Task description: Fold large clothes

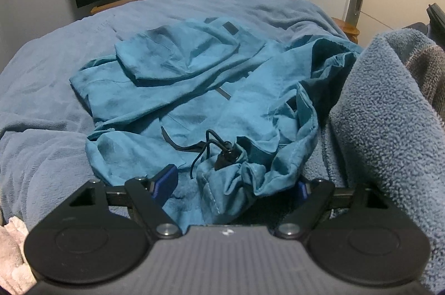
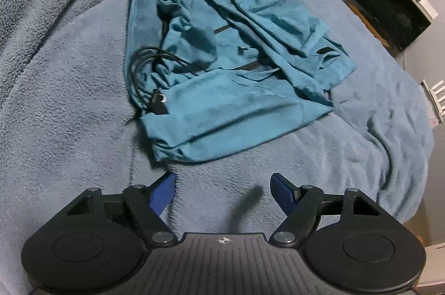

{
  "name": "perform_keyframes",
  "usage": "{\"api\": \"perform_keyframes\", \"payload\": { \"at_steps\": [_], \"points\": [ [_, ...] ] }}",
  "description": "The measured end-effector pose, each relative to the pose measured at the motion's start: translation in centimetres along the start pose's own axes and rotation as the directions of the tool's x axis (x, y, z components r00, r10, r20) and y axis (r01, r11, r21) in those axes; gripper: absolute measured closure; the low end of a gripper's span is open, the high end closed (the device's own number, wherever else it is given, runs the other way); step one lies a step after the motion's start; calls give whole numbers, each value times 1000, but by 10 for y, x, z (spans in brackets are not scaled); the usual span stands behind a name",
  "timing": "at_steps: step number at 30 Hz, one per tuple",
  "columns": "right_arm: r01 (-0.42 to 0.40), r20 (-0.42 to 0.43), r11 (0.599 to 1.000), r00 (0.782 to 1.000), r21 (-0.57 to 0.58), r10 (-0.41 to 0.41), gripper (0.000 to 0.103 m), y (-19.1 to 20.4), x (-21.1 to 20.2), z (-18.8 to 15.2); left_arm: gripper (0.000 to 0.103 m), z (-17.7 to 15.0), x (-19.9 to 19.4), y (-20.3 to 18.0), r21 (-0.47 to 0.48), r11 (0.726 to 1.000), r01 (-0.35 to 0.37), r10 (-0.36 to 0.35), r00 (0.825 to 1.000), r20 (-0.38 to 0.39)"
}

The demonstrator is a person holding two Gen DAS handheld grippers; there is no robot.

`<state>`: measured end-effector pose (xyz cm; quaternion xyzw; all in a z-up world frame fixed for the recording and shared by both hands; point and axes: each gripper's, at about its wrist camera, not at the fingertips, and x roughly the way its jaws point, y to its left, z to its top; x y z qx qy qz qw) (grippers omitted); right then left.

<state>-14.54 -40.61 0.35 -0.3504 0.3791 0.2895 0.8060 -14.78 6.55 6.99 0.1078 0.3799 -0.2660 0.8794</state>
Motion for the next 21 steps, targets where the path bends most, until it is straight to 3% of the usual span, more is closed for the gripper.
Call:
{"api": "perform_keyframes", "payload": {
  "at_steps": [6,13,21],
  "points": [
    [32,59,995,998,-92,-27,27,8,17,16,27,5,9,4,-13,1000,9,-9,1000,13],
    [75,235,994,971,-82,-54,29,-11,15,47,32,11,15,8,-22,1000,20,-20,1000,21],
    [129,227,954,972,-272,-67,24,-17,14,71,32,15,20,11,-26,999,43,-43,999,7]
  ]
}}
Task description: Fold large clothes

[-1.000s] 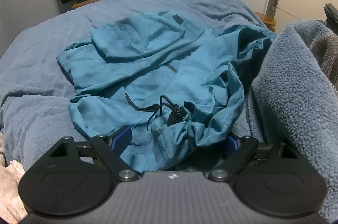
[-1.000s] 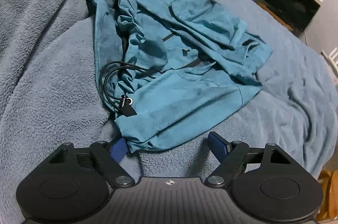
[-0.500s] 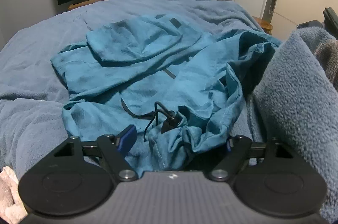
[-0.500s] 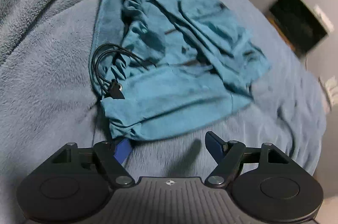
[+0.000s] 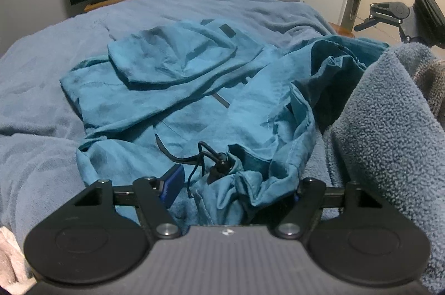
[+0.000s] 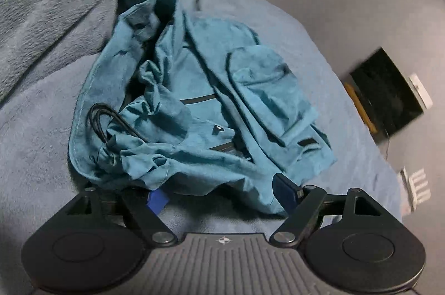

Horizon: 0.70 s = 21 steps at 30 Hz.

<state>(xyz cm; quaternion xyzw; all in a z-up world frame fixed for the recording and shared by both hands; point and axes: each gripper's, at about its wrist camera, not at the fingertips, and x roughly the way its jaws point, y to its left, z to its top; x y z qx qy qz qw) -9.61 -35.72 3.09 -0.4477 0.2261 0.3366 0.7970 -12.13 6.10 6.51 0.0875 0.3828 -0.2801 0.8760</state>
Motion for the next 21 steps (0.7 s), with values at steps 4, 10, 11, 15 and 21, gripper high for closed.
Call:
{"api": "perform_keyframes", "payload": {
  "at_steps": [4,10,11,15,21],
  "points": [
    [-79,-14,991,997,-111,78,34,7,0,13,32,0,5,3,-17,1000,14,-14,1000,-9],
    [-188,-70,960,982,-207,177,55,17,3,28,32,1,10,5,-36,999,25,-26,1000,-14],
    [-220,-77,957,975,-189,209,62,16,5,29,33,1,10,5,-40,999,27,-28,999,-15],
    [-291,-70,955,956,-63,286,84,4,12,22,55,2,9,6,-53,998,42,-43,999,-19],
    [-263,127,932,963,250,238,92,-39,10,6,75,11,1,18,-110,994,-29,35,998,45]
  ]
}}
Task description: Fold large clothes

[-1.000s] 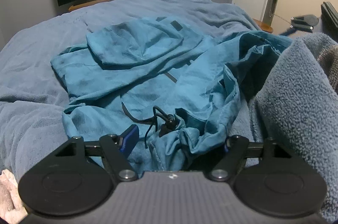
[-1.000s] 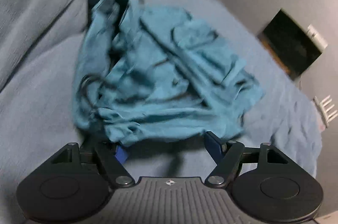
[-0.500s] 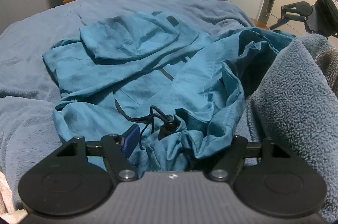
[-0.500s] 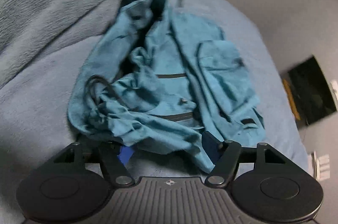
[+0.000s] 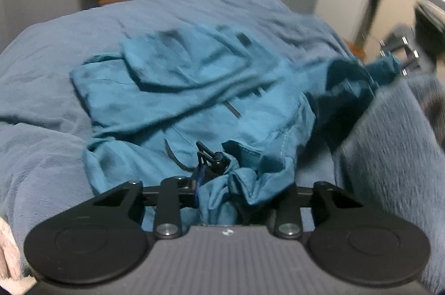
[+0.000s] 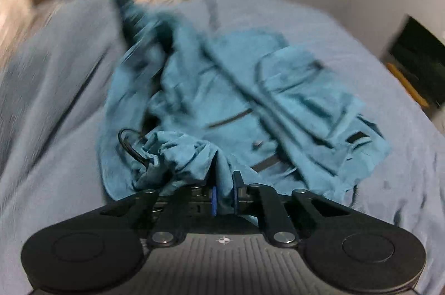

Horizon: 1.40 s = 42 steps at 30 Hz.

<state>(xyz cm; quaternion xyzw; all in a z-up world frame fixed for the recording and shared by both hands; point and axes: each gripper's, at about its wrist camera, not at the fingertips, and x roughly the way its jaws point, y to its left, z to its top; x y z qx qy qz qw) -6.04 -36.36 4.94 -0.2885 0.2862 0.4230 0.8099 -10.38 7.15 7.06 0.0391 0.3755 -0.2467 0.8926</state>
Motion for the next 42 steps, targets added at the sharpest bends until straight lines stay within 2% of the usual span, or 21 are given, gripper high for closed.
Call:
{"api": "perform_keyframes", "payload": {
  "at_steps": [4,8,15,19,21,25,28,32,35,37,39,42],
  "points": [
    [74,98,989,991,126,-87,94,-18,-6,4,79,16,-1,22,-79,997,-19,22,999,36],
    [139,156,959,971,248,-181,95,-44,-7,12,80,37,2,39,-109,993,-44,52,996,71],
    [221,220,853,908,473,-357,95,-104,3,26,81,86,19,74,-119,987,-105,124,978,168],
    [244,219,771,870,588,-442,96,-144,30,28,82,117,46,91,-94,987,-134,151,968,201],
    [262,195,736,860,624,-471,96,-165,55,27,83,129,63,99,-93,985,-145,160,969,190],
    [247,157,671,863,699,-481,98,-210,100,24,84,152,103,122,-81,980,-180,190,971,148],
    [237,140,613,853,754,-502,98,-248,139,23,84,171,130,141,-100,975,-198,211,966,147],
    [309,95,558,810,770,-579,99,-281,185,25,84,198,163,161,-106,968,-229,243,958,152],
    [288,84,497,796,818,-599,99,-308,212,24,84,223,190,177,-73,962,-264,271,953,137],
    [276,79,467,790,840,-608,99,-325,227,23,84,236,211,192,-70,961,-267,272,958,93],
    [308,52,456,781,835,-622,100,-340,244,22,84,242,235,208,-78,960,-270,274,961,39],
    [326,17,444,790,835,-612,100,-358,271,13,83,239,273,222,-62,958,-279,276,960,-54]
  ]
}}
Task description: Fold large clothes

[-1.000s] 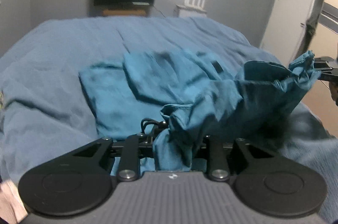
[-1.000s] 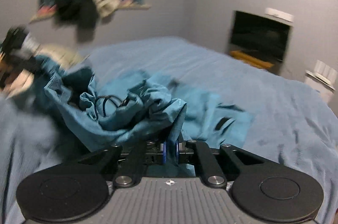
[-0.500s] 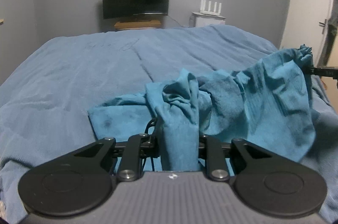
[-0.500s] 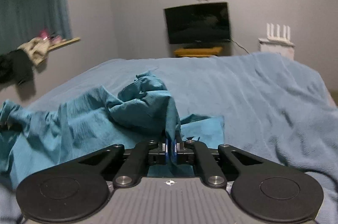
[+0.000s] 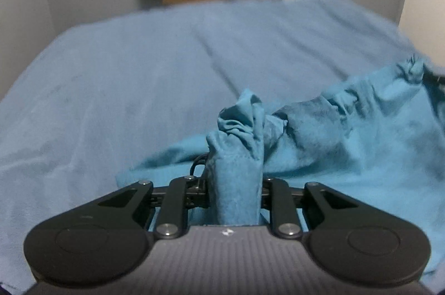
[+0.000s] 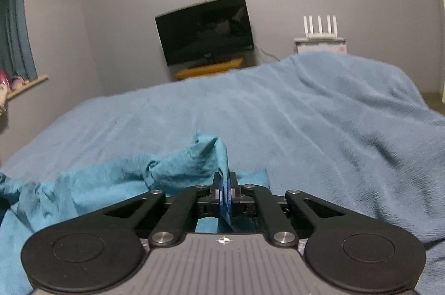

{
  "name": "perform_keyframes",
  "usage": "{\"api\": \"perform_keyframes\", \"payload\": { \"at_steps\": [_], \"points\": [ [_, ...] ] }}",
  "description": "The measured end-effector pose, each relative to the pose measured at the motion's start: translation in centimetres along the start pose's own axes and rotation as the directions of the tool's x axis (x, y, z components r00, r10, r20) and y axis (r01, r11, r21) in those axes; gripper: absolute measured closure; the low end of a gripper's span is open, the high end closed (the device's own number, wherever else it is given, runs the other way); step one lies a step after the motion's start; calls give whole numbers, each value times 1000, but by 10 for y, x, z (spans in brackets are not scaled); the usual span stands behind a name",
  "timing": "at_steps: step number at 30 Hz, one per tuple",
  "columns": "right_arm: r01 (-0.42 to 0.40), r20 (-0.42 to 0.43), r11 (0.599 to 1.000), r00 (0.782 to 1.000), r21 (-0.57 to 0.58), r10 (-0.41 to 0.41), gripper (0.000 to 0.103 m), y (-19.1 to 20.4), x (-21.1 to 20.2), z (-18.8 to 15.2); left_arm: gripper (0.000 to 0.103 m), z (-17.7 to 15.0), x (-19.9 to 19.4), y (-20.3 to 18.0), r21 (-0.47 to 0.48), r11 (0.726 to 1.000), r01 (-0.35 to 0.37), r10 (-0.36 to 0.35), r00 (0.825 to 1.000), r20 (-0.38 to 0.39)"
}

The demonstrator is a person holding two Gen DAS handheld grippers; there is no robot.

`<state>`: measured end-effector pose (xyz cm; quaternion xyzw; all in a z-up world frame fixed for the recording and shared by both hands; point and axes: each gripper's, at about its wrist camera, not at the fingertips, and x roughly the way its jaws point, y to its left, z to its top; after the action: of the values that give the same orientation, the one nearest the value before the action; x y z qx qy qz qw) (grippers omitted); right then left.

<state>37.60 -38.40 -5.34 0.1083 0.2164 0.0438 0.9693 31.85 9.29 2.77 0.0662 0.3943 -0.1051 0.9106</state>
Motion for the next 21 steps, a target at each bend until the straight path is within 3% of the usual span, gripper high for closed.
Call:
{"api": "perform_keyframes", "payload": {
  "at_steps": [4,7,9,12,14,17,19,21],
  "points": [
    [0,-30,1000,1000,-14,-1,98,-11,26,-21,63,-8,27,3,42,999,-19,22,999,-50],
    [-1,-42,1000,999,11,1,90,-24,40,-35,27,-14,26,13,17,998,-64,65,996,-65],
    [-8,-51,999,999,48,11,79,-31,38,-38,25,-24,12,27,-53,997,-48,45,998,-52],
    [-55,-56,993,997,109,61,67,-32,18,-38,25,-37,-15,55,-235,969,76,-71,997,30],
    [-68,-48,992,996,111,73,62,-32,11,-37,25,-50,-36,64,-326,927,188,-166,982,96],
    [-95,-48,989,994,111,101,52,-31,-4,-39,24,-66,-56,62,-334,882,334,-306,943,134],
    [-110,-61,987,991,120,117,50,-31,-2,-41,24,-73,-63,53,-276,897,345,-332,939,94],
    [-96,-78,989,991,115,105,50,-31,-1,-42,24,-81,-60,43,-202,932,301,-302,953,23]
  ]
}}
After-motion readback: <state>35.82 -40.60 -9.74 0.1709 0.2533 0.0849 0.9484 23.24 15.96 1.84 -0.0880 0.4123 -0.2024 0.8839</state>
